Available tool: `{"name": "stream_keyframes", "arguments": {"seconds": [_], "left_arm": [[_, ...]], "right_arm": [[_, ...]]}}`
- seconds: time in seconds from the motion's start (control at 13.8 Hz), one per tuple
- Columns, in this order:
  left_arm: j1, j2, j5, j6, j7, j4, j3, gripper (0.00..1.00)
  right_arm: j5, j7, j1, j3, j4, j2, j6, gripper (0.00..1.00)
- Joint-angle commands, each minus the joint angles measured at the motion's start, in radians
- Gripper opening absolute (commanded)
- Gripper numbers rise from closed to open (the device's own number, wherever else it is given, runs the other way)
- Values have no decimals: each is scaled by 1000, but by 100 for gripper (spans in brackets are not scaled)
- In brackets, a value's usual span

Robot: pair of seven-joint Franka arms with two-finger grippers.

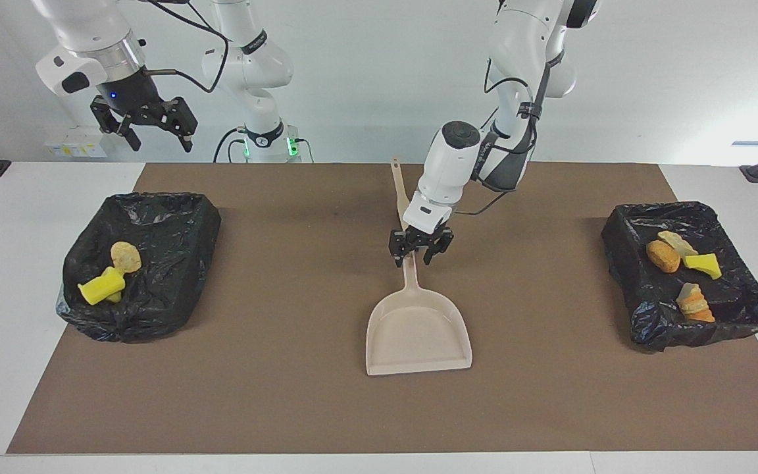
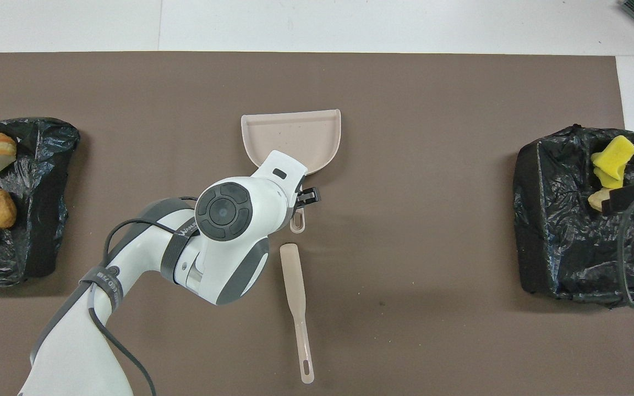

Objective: Sweep and dump trash in bin
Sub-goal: 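Lift the empty dustpan and set it down beside the brush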

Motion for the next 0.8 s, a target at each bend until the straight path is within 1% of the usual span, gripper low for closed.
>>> {"name": "stream_keyframes", "arguments": {"seconds": [0.0, 0.14, 0.29, 0.43, 0.58, 0.72], "left_arm": [[25, -37, -18, -5, -6, -16, 12, 100], [69, -59, -16, -23, 6, -5, 12, 100], [135, -101, -8, -83, 67, 0, 12, 100], [193, -149, -8, -167, 200, 0, 12, 100], [268, -210, -8, -279, 352, 0, 12, 100], [331, -249, -8, -371, 501, -2, 12, 100]], "right_arm": [[17, 10, -1, -4, 3, -5, 1, 100], [17, 10, -1, -4, 1, -5, 1, 100], [17, 10, -1, -4, 3, -5, 1, 100], [17, 10, -1, -4, 3, -5, 1, 100], [17, 10, -1, -4, 3, -5, 1, 100], [17, 10, -1, -4, 3, -6, 1, 100]]}}
